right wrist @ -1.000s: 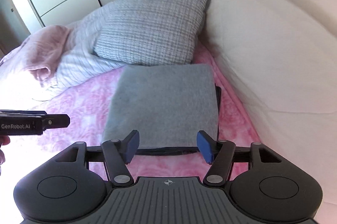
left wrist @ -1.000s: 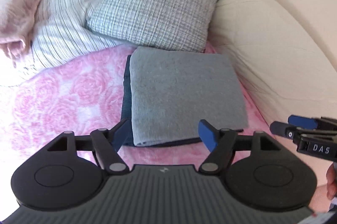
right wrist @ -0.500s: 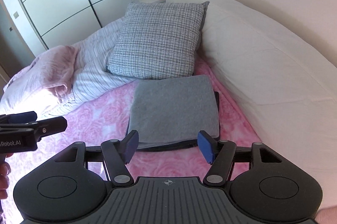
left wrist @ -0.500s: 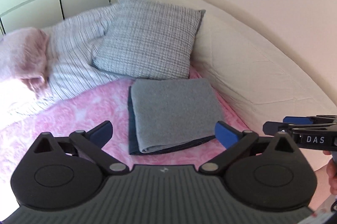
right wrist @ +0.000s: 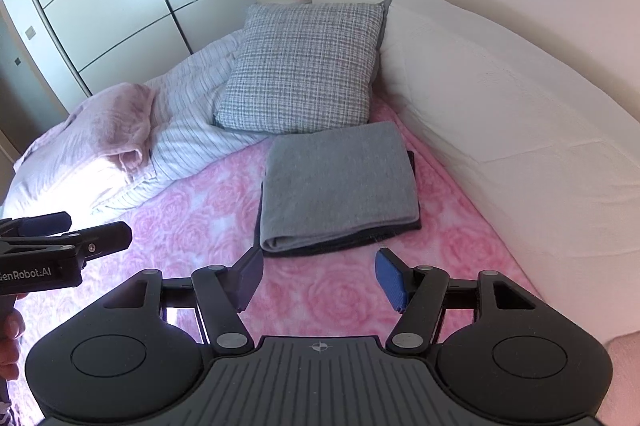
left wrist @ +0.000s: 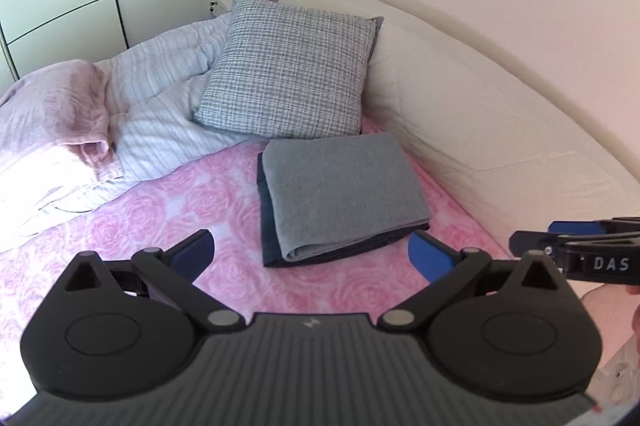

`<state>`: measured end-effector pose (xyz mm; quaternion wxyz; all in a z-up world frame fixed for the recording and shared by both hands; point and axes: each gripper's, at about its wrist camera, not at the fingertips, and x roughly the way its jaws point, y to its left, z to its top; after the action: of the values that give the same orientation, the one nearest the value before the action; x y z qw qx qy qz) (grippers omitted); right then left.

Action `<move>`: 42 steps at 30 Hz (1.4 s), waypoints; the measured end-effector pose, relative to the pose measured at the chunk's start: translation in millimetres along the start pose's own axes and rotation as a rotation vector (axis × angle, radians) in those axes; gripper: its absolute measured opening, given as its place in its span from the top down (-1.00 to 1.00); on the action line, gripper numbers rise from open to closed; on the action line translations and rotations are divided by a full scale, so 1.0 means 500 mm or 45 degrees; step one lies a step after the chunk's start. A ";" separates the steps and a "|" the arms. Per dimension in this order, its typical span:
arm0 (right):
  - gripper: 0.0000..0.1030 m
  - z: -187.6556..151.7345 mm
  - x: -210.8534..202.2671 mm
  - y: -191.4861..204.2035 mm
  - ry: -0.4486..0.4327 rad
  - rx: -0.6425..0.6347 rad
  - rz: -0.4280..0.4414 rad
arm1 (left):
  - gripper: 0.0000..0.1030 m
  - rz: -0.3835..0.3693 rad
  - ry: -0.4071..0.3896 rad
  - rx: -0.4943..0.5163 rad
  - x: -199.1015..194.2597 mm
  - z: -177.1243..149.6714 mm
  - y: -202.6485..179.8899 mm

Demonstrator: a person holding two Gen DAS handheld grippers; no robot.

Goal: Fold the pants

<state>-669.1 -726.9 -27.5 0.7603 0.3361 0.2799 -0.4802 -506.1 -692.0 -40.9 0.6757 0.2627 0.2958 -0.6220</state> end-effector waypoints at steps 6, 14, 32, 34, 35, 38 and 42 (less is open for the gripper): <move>-0.15 -0.028 -0.017 0.013 0.017 -0.012 0.011 | -0.97 -0.025 0.032 -0.008 -0.020 -0.031 0.003; -0.15 -0.053 -0.032 0.022 0.039 -0.022 0.020 | -0.97 -0.047 0.075 -0.012 -0.028 -0.061 -0.004; -0.15 -0.061 -0.024 0.028 0.074 -0.049 0.043 | -0.97 -0.043 0.108 -0.008 -0.022 -0.072 -0.014; -0.15 -0.059 -0.021 0.028 0.080 -0.050 0.046 | -0.97 -0.040 0.111 -0.009 -0.020 -0.071 -0.016; -0.15 -0.058 -0.019 0.028 0.083 -0.050 0.049 | -0.97 -0.038 0.114 -0.009 -0.018 -0.071 -0.017; -0.15 -0.056 -0.011 0.026 0.094 -0.053 0.052 | -0.97 -0.032 0.121 -0.010 -0.012 -0.070 -0.019; -0.15 -0.052 -0.001 0.021 0.108 -0.054 0.057 | -0.97 -0.025 0.131 -0.014 -0.004 -0.069 -0.019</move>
<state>-662.2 -703.1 -40.3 0.7653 0.3462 0.3142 -0.4424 -518.4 -666.5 -62.9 0.6550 0.2879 0.3361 -0.6126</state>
